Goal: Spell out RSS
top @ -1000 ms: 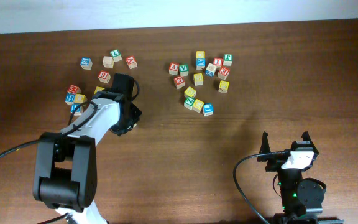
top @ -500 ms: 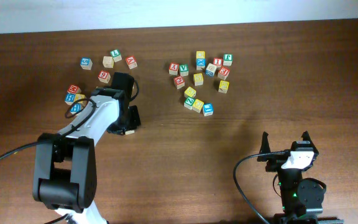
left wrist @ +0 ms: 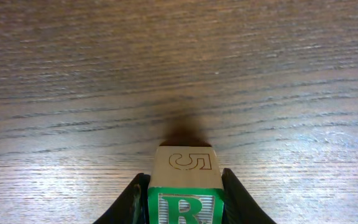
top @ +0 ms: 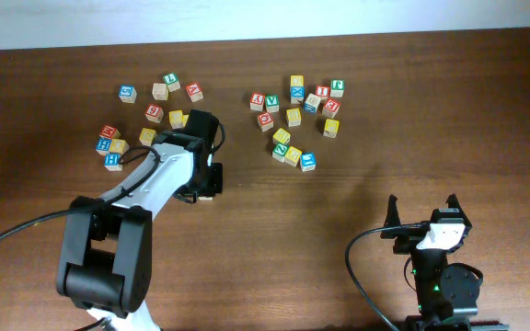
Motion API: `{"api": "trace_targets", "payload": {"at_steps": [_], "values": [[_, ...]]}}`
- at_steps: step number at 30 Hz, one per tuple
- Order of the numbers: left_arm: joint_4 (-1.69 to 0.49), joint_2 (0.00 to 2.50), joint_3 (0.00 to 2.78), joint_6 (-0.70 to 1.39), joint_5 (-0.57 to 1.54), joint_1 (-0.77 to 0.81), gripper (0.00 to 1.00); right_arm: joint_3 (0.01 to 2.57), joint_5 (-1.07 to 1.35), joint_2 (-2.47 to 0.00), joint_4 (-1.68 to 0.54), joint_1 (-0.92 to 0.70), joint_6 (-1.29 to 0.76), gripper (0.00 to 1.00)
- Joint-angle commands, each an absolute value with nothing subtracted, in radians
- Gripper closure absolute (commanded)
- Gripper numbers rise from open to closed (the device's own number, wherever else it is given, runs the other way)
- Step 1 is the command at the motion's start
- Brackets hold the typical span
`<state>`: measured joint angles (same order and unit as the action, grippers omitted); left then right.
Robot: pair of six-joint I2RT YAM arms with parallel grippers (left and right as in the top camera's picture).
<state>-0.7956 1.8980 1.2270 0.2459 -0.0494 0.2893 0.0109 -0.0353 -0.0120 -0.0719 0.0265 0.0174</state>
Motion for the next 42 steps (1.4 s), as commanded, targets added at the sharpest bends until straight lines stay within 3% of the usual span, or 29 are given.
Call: {"api": "trace_targets", "payload": {"at_steps": [1, 14, 17, 21, 31, 34, 37, 42], "values": [[-0.786, 1.869, 1.243, 0.235, -0.107, 0.285, 0.75, 0.006, -0.034, -0.004, -0.080, 0.033, 0.007, 0.02], [-0.790, 1.869, 1.243, 0.261, -0.105, 0.286, 0.70, 0.006, -0.034, -0.004, -0.080, 0.033, 0.007, 0.02], [-0.790, 1.869, 1.243, 0.261, -0.093, 0.285, 0.66, 0.006, -0.034, -0.004, -0.080, 0.033, 0.007, 0.02], [-0.791, 1.867, 1.243, 0.267, -0.093, 0.285, 0.52, 0.006, -0.034, -0.004, -0.080, 0.033, 0.007, 0.02], [-0.876, 1.746, 1.385, 0.298, -0.093, 0.276, 0.43, 0.006, -0.034, -0.004, -0.080, 0.033, 0.007, 0.02], [-0.907, 1.698, 1.462, 0.298, -0.093, 0.235, 0.30, 0.006, -0.034, -0.004, -0.080, 0.033, 0.007, 0.02], [-0.907, 1.673, 1.518, 0.298, -0.093, 0.152, 0.28, 0.006, -0.034, -0.004, -0.080, 0.033, 0.007, 0.02], [-0.851, 1.674, 1.543, 0.298, -0.094, -0.058, 0.05, 0.006, -0.034, -0.004, -0.080, 0.033, 0.007, 0.02]]}}
